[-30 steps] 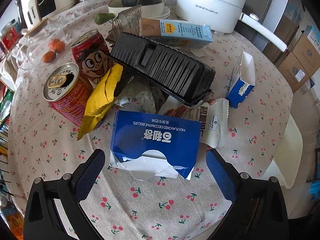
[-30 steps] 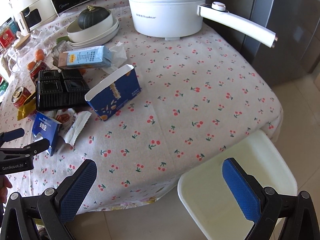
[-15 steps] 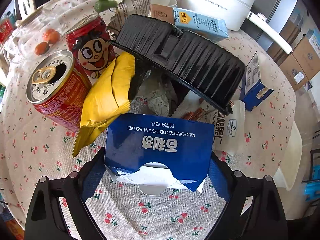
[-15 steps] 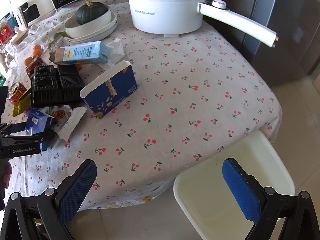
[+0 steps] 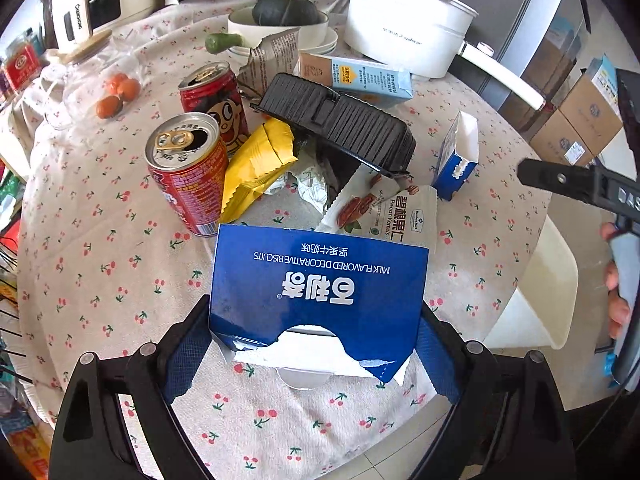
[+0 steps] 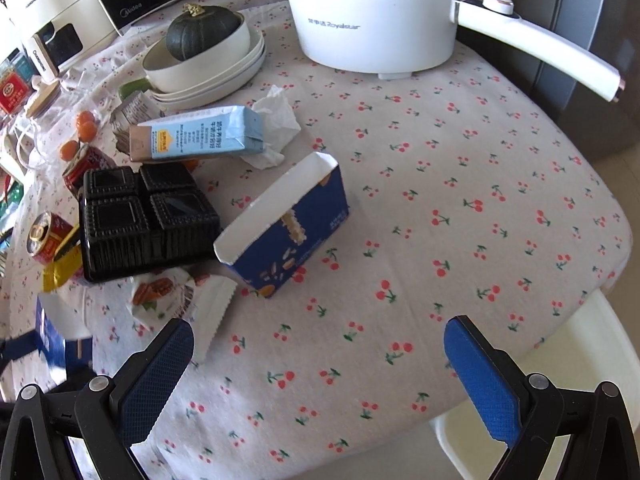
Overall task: Collect trash
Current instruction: 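Grasp the blue biscuit box with the left tool while the right tool grasps the torn blue carton, then carry the blue biscuit box and torn carton toward the white bin with both tools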
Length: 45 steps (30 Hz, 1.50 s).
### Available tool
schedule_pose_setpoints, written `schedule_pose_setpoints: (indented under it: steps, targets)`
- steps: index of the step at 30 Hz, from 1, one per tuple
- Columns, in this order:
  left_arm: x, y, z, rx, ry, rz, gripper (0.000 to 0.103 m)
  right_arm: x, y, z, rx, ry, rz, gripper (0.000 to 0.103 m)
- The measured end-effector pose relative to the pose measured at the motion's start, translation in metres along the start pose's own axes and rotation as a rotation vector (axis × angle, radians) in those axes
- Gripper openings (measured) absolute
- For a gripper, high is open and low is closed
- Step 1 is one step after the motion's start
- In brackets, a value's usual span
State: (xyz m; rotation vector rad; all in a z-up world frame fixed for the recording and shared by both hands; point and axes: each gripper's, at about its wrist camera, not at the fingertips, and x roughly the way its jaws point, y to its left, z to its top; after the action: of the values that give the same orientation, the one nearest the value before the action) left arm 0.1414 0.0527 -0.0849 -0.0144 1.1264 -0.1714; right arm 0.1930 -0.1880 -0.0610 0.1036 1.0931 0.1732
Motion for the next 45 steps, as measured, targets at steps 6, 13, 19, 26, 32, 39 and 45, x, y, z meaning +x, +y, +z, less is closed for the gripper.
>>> schedule_pose_setpoints:
  steps: [6, 13, 19, 26, 32, 39, 45]
  targets:
    - [-0.021, 0.009, -0.010, 0.028, -0.031, 0.028, 0.093, 0.033, 0.012, 0.018, 0.125, -0.017, 0.047, 0.096]
    - [-0.028, 0.026, -0.010, 0.033, -0.066, 0.095, 0.093, 0.057, 0.020, 0.026, 0.168, -0.057, 0.047, 0.085]
    - [-0.024, 0.034, -0.009, 0.006, -0.056, 0.097, 0.093, 0.074, 0.020, 0.024, 0.151, -0.043, 0.016, 0.061]
    - [-0.021, 0.028, -0.007, 0.005, -0.057, 0.095, 0.093, 0.067, 0.014, 0.021, 0.105, -0.031, -0.014, 0.024]
    - [-0.022, 0.009, -0.005, 0.033, -0.069, 0.090, 0.093, 0.047, 0.008, 0.016, 0.043, -0.028, -0.042, 0.024]
    - [-0.021, -0.020, -0.001, 0.082, -0.079, 0.074, 0.093, 0.013, -0.008, 0.004, -0.005, -0.041, -0.034, 0.024]
    - [-0.019, -0.052, 0.005, 0.137, -0.092, 0.055, 0.093, -0.011, -0.039, -0.007, 0.013, -0.042, -0.034, 0.024]
